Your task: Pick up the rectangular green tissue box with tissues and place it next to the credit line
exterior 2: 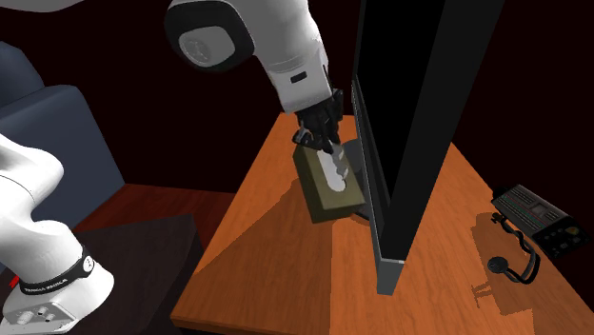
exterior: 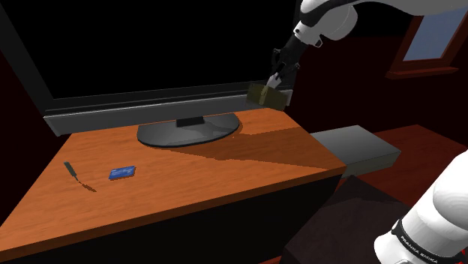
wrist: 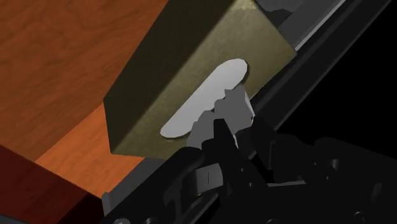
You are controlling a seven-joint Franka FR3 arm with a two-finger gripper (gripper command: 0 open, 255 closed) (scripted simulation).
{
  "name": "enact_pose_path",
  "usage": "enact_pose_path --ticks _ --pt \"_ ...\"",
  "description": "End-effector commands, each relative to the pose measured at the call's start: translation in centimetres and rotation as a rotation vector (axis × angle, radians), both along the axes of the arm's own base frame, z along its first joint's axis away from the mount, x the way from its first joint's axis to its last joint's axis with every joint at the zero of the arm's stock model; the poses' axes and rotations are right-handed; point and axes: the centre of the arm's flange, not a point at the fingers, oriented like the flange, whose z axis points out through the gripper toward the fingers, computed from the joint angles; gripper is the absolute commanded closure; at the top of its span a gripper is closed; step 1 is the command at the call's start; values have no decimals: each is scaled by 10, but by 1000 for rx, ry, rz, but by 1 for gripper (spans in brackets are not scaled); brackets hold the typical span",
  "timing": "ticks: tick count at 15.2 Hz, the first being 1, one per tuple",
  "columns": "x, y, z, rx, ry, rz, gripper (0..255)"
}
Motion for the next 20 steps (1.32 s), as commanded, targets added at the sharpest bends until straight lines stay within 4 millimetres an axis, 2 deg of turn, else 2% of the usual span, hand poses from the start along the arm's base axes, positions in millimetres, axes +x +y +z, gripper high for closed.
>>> enact_pose_path --ticks 1,12,20 --pt "2 1 12 0 -1 0 255" --pt "2 1 67 0 -1 0 255" --pt "8 107 68 0 -1 0 255"
